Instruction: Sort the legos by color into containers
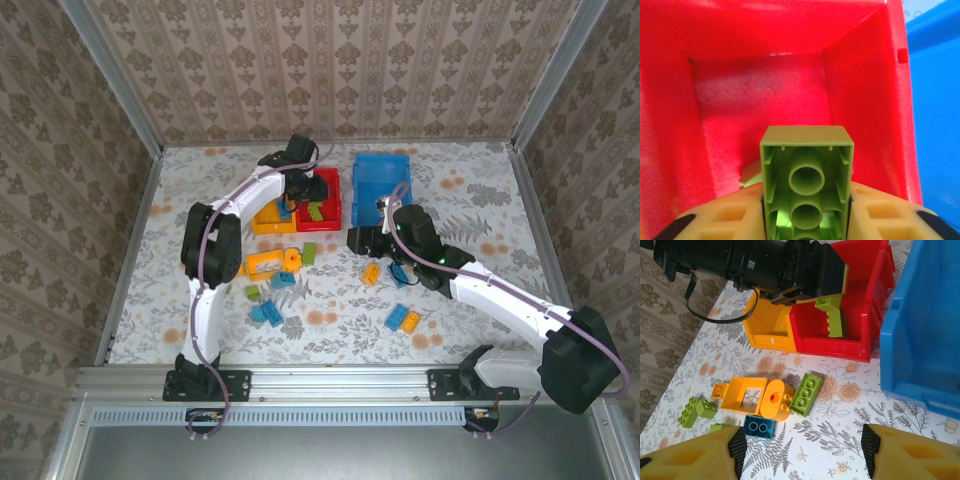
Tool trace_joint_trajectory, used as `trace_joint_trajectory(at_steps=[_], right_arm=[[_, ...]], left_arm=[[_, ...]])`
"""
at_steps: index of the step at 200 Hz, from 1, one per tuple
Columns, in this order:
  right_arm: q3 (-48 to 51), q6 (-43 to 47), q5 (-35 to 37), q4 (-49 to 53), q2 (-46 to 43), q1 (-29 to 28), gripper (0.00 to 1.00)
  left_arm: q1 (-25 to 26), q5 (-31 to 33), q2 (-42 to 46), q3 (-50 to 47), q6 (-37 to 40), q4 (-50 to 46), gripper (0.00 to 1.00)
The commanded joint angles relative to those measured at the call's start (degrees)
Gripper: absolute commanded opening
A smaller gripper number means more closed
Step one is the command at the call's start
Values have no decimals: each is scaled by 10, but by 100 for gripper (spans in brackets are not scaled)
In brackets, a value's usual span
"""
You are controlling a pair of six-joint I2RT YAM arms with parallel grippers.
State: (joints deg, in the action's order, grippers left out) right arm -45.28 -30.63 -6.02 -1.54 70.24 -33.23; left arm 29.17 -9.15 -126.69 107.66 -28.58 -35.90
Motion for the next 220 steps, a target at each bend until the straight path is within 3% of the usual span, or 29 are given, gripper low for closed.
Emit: trace_joint_trajectory(at_steps=[1,22,53,96,133,166,195,220], right_arm=[[-20,-10,11,-4,5,4,66],[-20,-11,10,-2,9,5,67],[-20,-5,7,4,15,5,67],[-35,44,3,40,40,-12,64],[-99,132,-13,82,132,-93,64],[-199,165,-8,111,243,-147,62],[-328,181,-7,166,357,-164,58],[-429,218,-5,213,445,-170,57]], left_arm=[[0,-24,0,18,-23,-15,43],[0,-21,13,6,-24,-16,49],[0,-18,56,-28,-34,-1,51],[8,-38,145,-118,-89,71,40],[7,11,264,-223,-108,68,33],[-26,71,422,-377,-113,41,30],[-107,88,566,-505,-107,-4,31],[-153,90,664,-556,-83,-63,31]])
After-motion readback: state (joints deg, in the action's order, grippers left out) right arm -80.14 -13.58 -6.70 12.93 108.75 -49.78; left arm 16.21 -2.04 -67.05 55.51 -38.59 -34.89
